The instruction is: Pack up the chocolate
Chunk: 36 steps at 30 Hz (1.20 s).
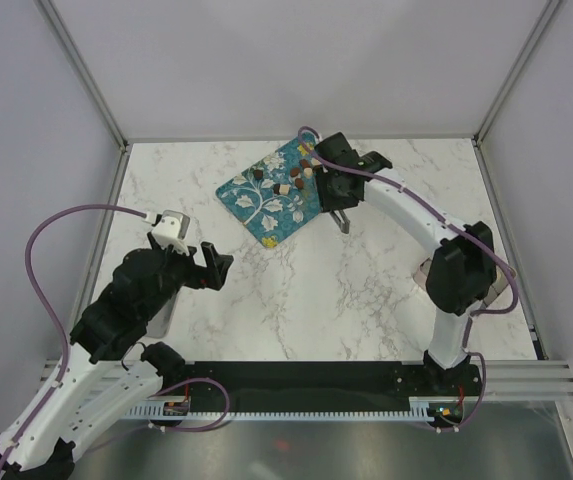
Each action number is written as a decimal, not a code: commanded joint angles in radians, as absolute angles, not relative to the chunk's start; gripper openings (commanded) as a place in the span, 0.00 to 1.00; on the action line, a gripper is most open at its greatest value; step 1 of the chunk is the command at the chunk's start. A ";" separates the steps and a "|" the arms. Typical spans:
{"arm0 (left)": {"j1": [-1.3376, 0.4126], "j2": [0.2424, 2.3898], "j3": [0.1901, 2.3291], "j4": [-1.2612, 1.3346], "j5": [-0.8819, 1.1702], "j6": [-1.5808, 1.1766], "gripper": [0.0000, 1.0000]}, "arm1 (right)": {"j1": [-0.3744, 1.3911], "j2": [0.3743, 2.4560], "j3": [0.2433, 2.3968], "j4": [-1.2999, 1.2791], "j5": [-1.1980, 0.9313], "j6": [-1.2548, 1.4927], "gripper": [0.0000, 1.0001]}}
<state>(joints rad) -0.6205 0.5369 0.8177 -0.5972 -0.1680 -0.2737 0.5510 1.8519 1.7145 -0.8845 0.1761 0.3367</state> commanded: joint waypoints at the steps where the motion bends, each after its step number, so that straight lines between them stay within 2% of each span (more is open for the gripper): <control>1: -0.624 0.529 0.818 -0.580 -0.207 -0.273 1.00 | 0.560 1.935 1.815 -0.795 0.146 0.252 0.48; 20: -0.626 0.563 0.821 -0.578 -0.216 -0.270 1.00 | 0.564 2.206 1.971 -0.733 0.117 0.218 0.49; 29: -0.626 0.565 0.822 -0.578 -0.219 -0.270 1.00 | 0.563 2.218 2.003 -0.729 0.118 0.238 0.45; 36: -0.626 0.565 0.822 -0.577 -0.216 -0.270 1.00 | 0.563 2.128 1.931 -0.749 0.155 0.322 0.40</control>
<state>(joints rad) -0.6235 0.5629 0.8177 -0.5972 -0.1864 -0.2737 0.5652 2.2196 1.9484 -0.7555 0.1261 0.2684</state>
